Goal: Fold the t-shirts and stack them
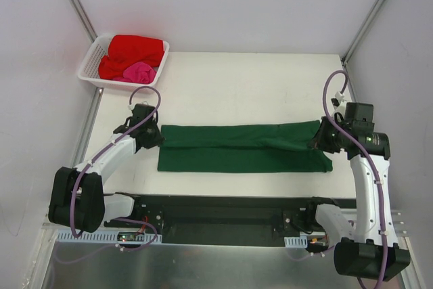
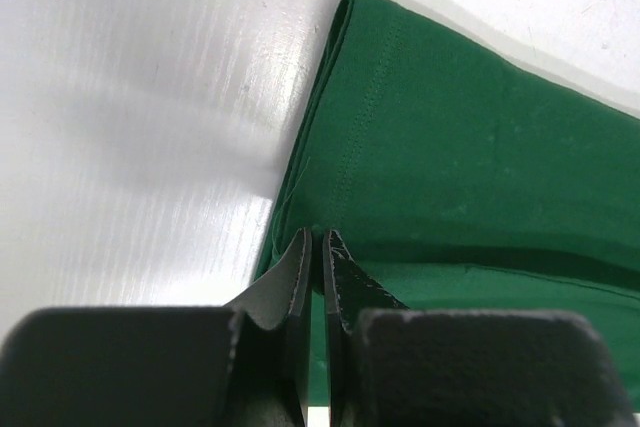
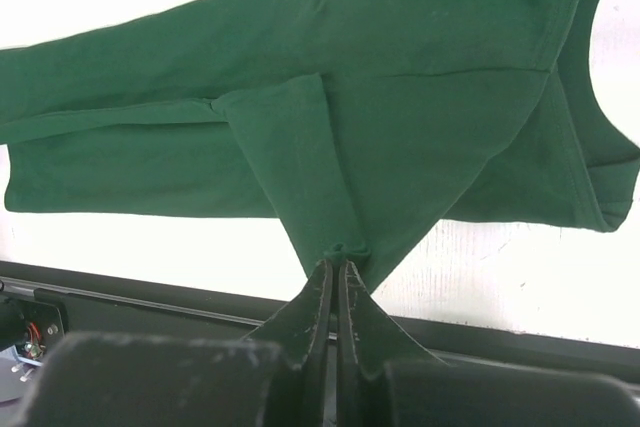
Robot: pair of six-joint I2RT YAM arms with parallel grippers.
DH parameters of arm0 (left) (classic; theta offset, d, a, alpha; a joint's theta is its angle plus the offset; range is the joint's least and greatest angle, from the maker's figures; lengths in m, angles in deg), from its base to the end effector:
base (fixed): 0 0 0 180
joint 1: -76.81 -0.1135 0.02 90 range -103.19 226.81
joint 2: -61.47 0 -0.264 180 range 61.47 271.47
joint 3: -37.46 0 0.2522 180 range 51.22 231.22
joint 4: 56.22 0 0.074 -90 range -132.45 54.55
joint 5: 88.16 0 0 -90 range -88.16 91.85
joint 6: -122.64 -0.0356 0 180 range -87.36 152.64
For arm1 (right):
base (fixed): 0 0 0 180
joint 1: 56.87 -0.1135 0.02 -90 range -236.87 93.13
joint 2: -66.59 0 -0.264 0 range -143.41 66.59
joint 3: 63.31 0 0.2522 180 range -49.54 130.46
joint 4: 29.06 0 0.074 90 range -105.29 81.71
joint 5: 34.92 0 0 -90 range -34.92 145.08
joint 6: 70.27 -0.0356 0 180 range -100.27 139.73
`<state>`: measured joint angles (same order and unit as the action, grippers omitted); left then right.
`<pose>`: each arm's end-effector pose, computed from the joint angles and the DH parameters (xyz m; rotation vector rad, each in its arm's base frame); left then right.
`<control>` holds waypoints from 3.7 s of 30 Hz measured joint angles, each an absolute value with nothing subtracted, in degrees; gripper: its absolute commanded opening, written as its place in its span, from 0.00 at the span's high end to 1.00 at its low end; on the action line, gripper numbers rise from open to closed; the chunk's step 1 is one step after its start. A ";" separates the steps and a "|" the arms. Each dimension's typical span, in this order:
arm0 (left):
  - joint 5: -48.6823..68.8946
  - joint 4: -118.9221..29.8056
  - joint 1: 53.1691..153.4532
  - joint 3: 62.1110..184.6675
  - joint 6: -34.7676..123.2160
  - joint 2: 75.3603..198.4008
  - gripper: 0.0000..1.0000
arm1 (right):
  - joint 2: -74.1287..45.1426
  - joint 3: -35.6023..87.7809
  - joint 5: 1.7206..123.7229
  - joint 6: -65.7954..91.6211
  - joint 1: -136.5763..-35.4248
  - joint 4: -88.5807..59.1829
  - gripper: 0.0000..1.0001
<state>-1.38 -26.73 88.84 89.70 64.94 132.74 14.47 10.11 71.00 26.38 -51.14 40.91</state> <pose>0.2412 -0.0494 0.1992 -0.4542 2.3933 -0.2846 0.1645 -0.0067 0.3322 -0.1451 2.3861 0.2348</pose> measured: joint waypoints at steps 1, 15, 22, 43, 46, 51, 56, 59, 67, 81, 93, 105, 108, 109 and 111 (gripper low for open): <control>-1.51 -26.73 88.84 89.70 64.94 132.76 1.00 | 14.69 10.11 71.03 26.30 -51.14 41.24 0.99; -1.82 -26.71 88.84 89.76 64.65 134.55 1.00 | 17.73 6.31 71.33 25.75 -52.32 43.45 0.99; -1.79 -26.27 88.84 90.11 63.98 134.60 0.39 | 16.20 4.30 70.89 24.90 -52.38 44.01 0.08; 1.44 -14.97 93.81 112.54 66.95 138.79 0.10 | -8.13 7.14 67.73 11.30 -56.91 30.42 0.01; 2.45 -15.45 95.18 110.03 70.01 143.56 0.16 | -13.03 7.45 66.54 11.04 -59.57 27.73 0.07; 2.88 -15.87 95.14 107.58 73.79 147.27 0.18 | -17.83 7.58 65.98 10.89 -63.49 23.95 0.12; 2.88 -17.11 95.14 107.51 75.19 148.45 0.19 | -20.26 7.40 65.80 10.93 -65.91 22.64 0.15; 2.90 -17.77 95.16 107.21 75.52 148.83 0.18 | -20.09 6.84 65.76 10.95 -67.40 22.38 0.16; 3.21 -17.66 101.08 109.74 71.89 149.50 0.18 | -7.76 5.33 61.41 5.29 -67.66 31.49 0.17; 3.34 -20.41 108.62 114.75 69.51 153.22 0.17 | 12.15 -16.68 59.18 -8.85 -51.16 38.20 0.24; 3.10 -20.91 108.65 111.25 69.99 152.28 0.17 | 7.28 -16.75 57.89 -7.69 -51.05 33.26 0.48; 2.90 -21.18 108.65 110.94 70.91 151.99 0.17 | 8.46 -15.96 55.00 -3.36 -51.07 34.20 0.99; 2.90 -21.18 108.65 110.94 71.08 151.99 0.16 | 8.68 -12.51 54.74 -1.33 -51.07 35.62 0.99; 2.88 -21.20 108.65 110.94 71.08 151.99 0.16 | 8.66 -11.13 54.65 -0.72 -51.07 35.93 0.99; 2.88 -21.20 108.65 110.94 71.08 151.99 0.16 | 8.31 -6.54 54.63 1.29 -51.07 36.80 0.99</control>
